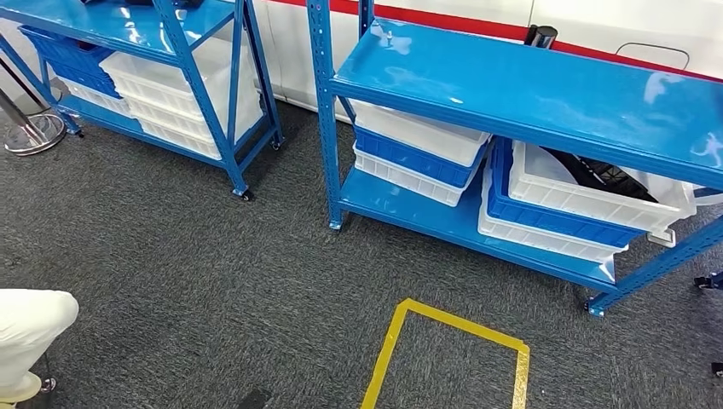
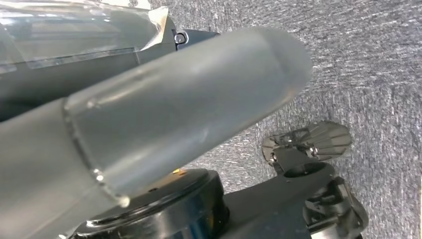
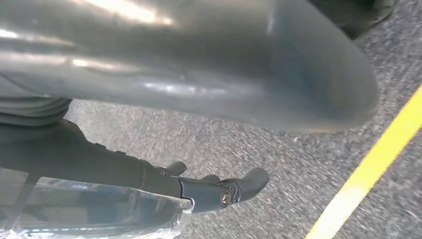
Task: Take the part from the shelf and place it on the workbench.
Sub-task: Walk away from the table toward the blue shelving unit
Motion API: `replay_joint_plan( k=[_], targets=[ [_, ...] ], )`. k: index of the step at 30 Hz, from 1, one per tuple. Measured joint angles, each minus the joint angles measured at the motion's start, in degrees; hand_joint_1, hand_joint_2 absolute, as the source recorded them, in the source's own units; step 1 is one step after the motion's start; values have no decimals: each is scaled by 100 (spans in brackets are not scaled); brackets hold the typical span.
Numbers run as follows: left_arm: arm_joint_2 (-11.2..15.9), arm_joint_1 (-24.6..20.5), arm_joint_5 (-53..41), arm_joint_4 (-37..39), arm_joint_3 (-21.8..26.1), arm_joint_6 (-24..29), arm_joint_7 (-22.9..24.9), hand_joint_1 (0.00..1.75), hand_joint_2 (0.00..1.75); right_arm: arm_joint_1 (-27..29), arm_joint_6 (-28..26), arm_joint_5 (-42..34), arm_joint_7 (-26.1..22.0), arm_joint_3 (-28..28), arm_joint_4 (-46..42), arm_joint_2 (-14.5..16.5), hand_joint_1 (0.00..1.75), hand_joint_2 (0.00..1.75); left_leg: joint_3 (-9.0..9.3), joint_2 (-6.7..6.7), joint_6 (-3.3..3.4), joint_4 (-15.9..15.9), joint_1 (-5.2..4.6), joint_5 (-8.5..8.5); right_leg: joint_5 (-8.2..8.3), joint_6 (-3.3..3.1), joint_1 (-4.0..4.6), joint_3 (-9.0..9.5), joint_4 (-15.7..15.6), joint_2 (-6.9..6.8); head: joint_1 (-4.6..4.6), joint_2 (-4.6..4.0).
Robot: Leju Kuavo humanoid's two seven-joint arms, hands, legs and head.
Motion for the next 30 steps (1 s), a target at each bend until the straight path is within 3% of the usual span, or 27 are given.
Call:
replay_joint_plan(
  k=[1,2,4,5,7,10,12,15,17,19,20,22,24,27,28,30],
  targets=[
    [1,8,0,0,0,0,1,0,0,11,0,-1,2,0,1,-2,0,0,25,-15,-1,1,-2,-28,-10,29,-4,-179,213,3,3,0],
    [1,15,0,0,1,0,1,0,0,22,0,-1,3,0,1,-3,0,0,61,-32,-10,2,-1,-59,93,79,-10,-238,185,3,9,0],
    [-5,22,0,0,1,-1,1,0,0,31,0,0,4,0,1,-10,0,0,159,-64,-46,4,2,-134,545,195,-29,-25,-512,2,20,0],
    [-10,20,0,0,1,-2,1,0,0,31,0,1,4,0,1,-13,0,0,201,-75,-75,11,-11,-181,767,216,-33,131,-926,3,29,0],
    [-13,15,0,0,1,-2,1,0,0,26,0,1,7,0,1,-15,0,0,241,-88,-135,22,-37,-264,995,151,-28,334,-1405,4,36,0],
    [-6,7,0,-1,1,-1,1,0,0,16,-1,4,13,0,1,-13,0,0,267,-78,-219,38,-19,-338,973,-15,-17,386,-1431,10,19,0],
    [-5,1,0,-1,1,-2,1,0,0,10,-4,14,13,0,-1,-13,0,0,167,-41,-285,302,0,-490,942,-100,-42,443,-1447,10,-8,0],
    [-7,12,0,0,1,-2,1,0,0,9,-9,31,14,0,-1,-14,0,0,-479,1,-357,1430,18,-929,873,-194,-33,518,-1449,0,-43,0],
    [-5,31,0,0,1,-2,2,0,0,15,-19,38,20,0,-1,-14,0,0,-789,4,-356,1764,27,-887,828,-213,-20,563,-1449,6,-45,0],
    [-4,36,0,0,1,-2,3,0,0,18,-31,42,28,0,0,-14,0,0,-727,2,-327,1436,30,-552,788,-204,-14,621,-1449,27,-46,0],
    [-2,33,0,0,1,-1,3,0,0,17,-41,42,33,-1,1,-13,0,0,-578,-25,-304,1073,29,-323,765,-189,-12,658,-1450,53,-45,0],
    [6,26,0,0,1,0,4,0,0,4,-60,36,50,-2,1,-5,0,0,-262,-159,-257,382,18,-37,714,-140,-6,698,-1454,106,-37,0],
    [11,24,0,0,1,0,5,0,0,-17,-73,19,72,-4,0,2,0,0,-119,-221,-215,124,-18,-36,674,-79,-12,695,-1465,147,-37,0],
    [7,22,0,0,1,9,-1,0,0,-18,-77,-22,85,-14,0,11,0,0,-15,-105,-114,39,-29,-33,618,2,-26,709,-1424,183,-42,0],
    [4,18,0,0,1,16,-8,0,0,-17,-77,-30,85,-21,-1,13,0,0,29,-62,-80,-3,-12,-17,547,7,-21,651,-1287,164,-33,0],
    [-1,16,1,0,1,32,-27,0,0,-18,-76,-42,85,-38,-1,8,0,0,88,36,-33,-45,0,-23,259,-15,-16,291,-621,112,1,0]
  ],
)
